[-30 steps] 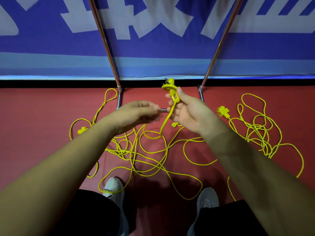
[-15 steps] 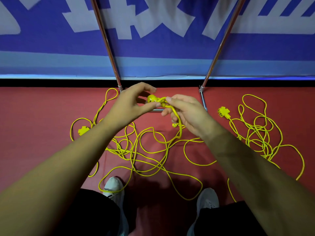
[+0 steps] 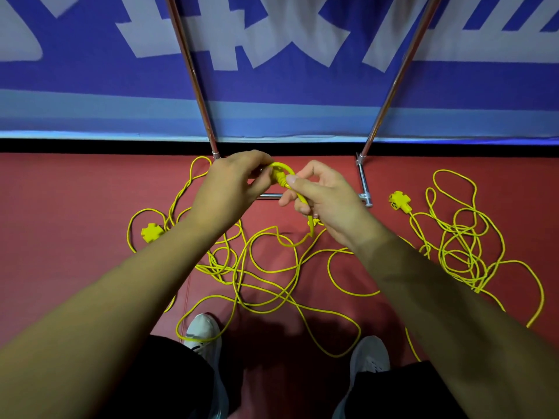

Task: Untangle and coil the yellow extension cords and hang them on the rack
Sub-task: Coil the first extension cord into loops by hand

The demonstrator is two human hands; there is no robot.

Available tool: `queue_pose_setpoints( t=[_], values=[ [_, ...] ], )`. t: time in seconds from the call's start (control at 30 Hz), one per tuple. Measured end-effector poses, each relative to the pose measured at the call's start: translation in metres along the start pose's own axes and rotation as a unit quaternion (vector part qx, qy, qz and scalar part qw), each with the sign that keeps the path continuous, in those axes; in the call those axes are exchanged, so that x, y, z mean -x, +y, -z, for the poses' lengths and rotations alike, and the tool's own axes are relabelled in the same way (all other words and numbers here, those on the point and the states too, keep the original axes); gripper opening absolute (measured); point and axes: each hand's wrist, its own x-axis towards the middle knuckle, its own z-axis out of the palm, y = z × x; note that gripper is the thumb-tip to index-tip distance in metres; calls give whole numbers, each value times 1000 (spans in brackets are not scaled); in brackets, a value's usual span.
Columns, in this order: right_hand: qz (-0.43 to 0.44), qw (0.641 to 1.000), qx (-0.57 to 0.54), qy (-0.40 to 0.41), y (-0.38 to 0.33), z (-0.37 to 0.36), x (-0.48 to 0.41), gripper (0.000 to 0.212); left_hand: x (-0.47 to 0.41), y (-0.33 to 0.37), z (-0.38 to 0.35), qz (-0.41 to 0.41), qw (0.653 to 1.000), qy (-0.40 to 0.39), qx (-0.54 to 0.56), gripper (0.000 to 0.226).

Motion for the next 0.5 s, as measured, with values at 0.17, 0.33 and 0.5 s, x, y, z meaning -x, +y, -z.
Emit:
queue_pose_setpoints(
  t=[0.17,0.33,0.5],
  values=[
    [-36,999,-31,-25,0,6,1,20,0,3,0,39,998,2,47,11],
    [-50,998,-38,-28,1,10,0,23,-2,6,3,77,994,5,79,4],
    [-64,997,-41,-32,7,14,-1,25,-4,9,6,125,984,-3,129,4]
  ],
)
